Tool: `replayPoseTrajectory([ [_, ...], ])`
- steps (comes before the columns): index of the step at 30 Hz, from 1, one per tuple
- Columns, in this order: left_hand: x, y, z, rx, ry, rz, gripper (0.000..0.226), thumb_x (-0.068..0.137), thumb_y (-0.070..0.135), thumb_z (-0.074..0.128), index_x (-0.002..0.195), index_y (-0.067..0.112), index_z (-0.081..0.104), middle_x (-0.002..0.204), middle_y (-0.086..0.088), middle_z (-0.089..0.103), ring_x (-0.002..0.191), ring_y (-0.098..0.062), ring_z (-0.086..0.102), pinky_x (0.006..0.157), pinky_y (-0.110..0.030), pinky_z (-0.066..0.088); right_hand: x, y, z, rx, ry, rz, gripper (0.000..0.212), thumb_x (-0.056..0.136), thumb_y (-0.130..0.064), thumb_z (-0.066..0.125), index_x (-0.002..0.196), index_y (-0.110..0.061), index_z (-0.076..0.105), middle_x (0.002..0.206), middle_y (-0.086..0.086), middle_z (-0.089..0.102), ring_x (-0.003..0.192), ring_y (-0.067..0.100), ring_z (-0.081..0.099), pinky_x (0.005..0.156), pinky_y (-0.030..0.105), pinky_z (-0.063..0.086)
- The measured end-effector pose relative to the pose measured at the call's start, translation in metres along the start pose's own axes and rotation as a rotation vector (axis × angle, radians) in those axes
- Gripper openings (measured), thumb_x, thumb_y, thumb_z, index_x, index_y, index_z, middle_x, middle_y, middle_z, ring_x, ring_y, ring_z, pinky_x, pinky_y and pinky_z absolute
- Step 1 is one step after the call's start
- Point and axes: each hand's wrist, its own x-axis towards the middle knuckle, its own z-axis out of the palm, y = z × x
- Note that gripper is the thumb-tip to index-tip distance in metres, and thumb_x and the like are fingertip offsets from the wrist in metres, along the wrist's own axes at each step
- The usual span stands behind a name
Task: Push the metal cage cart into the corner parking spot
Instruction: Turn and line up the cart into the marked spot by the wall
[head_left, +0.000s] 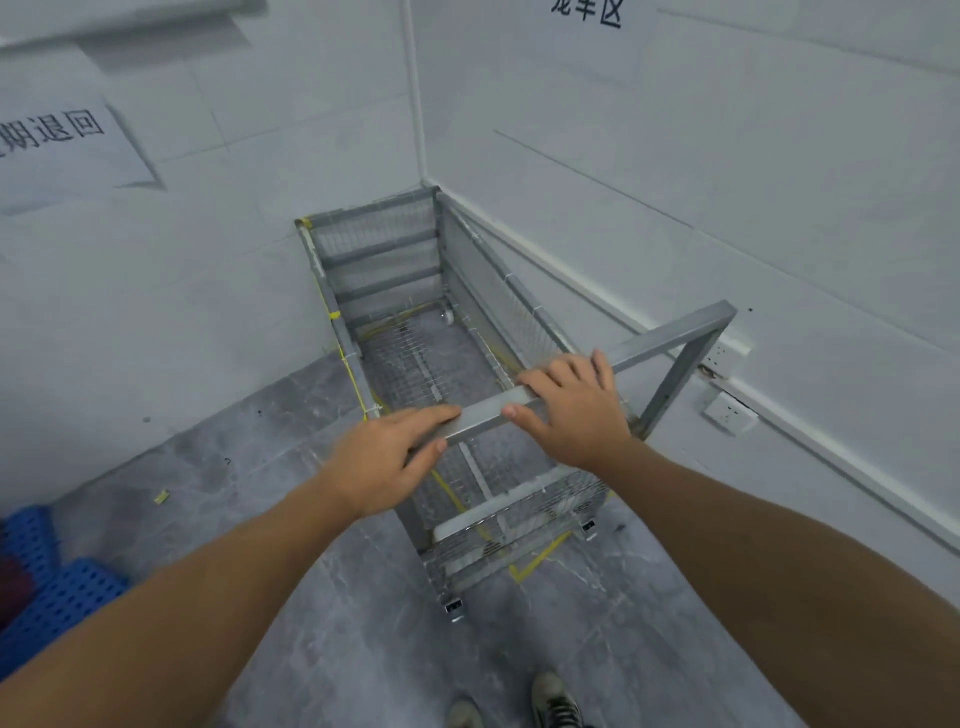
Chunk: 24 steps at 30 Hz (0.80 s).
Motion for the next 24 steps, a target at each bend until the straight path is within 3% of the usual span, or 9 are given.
replayPoseTrajectory([
  [2, 0.0, 0.0, 0.002, -0.015, 0.034, 0.01, 0.039, 0.095, 0.043, 0.043, 0.133, 0.035, 0.051, 0.096, 0.006, 0.067, 0.072, -0.014, 0.06, 0.062, -0.037, 0.053, -0.003, -0.001, 0.0, 0.02, 0.022, 0.1, 0.073, 0.089, -0.083, 0.017, 0.123, -0.034, 0.059, 0.134, 0.0, 0.054, 0.14, 0.03, 0.033, 0.12, 0.059, 0.004],
  [5, 0.003, 0.001, 0.008, -0.026, 0.096, 0.012, 0.037, 0.094, 0.042, 0.046, 0.129, 0.035, 0.057, 0.093, 0.006, 0.068, 0.07, -0.017, 0.063, 0.059, -0.038, 0.053, -0.004, -0.005, -0.004, 0.107, 0.047, 0.28, 0.075, 0.086, -0.085, 0.016, 0.122, -0.036, 0.06, 0.153, 0.007, 0.04, 0.151, 0.032, 0.013, 0.12, 0.059, 0.001],
  [8, 0.008, 0.0, 0.011, -0.047, 0.11, 0.012, 0.036, 0.094, 0.042, 0.045, 0.127, 0.034, 0.059, 0.092, 0.004, 0.069, 0.071, -0.017, 0.065, 0.058, -0.039, 0.055, -0.001, -0.008, -0.004, 0.184, 0.058, 0.413, 0.065, 0.088, -0.076, 0.029, 0.126, -0.033, 0.059, 0.162, 0.015, 0.025, 0.153, 0.033, 0.001, 0.122, 0.056, 0.003],
  [11, 0.009, 0.002, 0.01, -0.034, 0.121, 0.045, 0.036, 0.094, 0.04, 0.045, 0.125, 0.029, 0.061, 0.088, 0.004, 0.07, 0.068, -0.016, 0.065, 0.055, -0.037, 0.055, 0.0, -0.011, -0.002, 0.243, 0.076, 0.447, 0.058, 0.091, -0.068, 0.036, 0.127, -0.028, 0.057, 0.164, 0.018, 0.019, 0.153, 0.033, -0.004, 0.123, 0.053, 0.006],
  [15, 0.012, 0.007, 0.008, 0.009, 0.155, 0.071, 0.036, 0.092, 0.036, 0.047, 0.12, 0.025, 0.066, 0.081, 0.006, 0.069, 0.058, -0.01, 0.059, 0.049, -0.022, 0.048, 0.002, -0.01, 0.0, 0.259, 0.109, 0.468, 0.044, 0.095, -0.058, 0.044, 0.12, -0.025, 0.059, 0.163, 0.018, 0.021, 0.153, 0.032, -0.004, 0.123, 0.052, 0.006],
  [17, 0.013, 0.007, 0.008, 0.008, 0.154, 0.076, 0.034, 0.092, 0.035, 0.048, 0.12, 0.025, 0.066, 0.082, 0.005, 0.07, 0.059, -0.011, 0.061, 0.05, -0.025, 0.051, 0.004, -0.012, 0.003, 0.28, 0.155, 0.507, 0.046, 0.095, -0.055, 0.045, 0.124, -0.021, 0.057, 0.164, 0.019, 0.017, 0.154, 0.032, -0.003, 0.122, 0.051, 0.004],
  [21, 0.012, 0.006, 0.01, -0.019, 0.178, 0.081, 0.031, 0.093, 0.033, 0.05, 0.119, 0.025, 0.065, 0.088, 0.007, 0.07, 0.064, -0.01, 0.062, 0.051, -0.03, 0.054, 0.015, -0.019, 0.005, 0.469, 0.268, 0.747, 0.067, 0.098, -0.046, 0.05, 0.154, -0.015, 0.029, 0.167, 0.014, -0.013, 0.153, 0.028, -0.015, 0.12, 0.044, 0.004],
  [24, 0.012, 0.007, 0.009, -0.023, 0.189, 0.09, 0.03, 0.093, 0.032, 0.05, 0.117, 0.024, 0.066, 0.097, 0.009, 0.068, 0.073, -0.008, 0.063, 0.057, -0.024, 0.053, 0.026, -0.018, 0.007, 0.617, 0.342, 0.869, 0.084, 0.097, -0.037, 0.055, 0.159, -0.01, 0.005, 0.165, 0.008, -0.025, 0.154, 0.025, -0.01, 0.123, 0.043, 0.018],
])
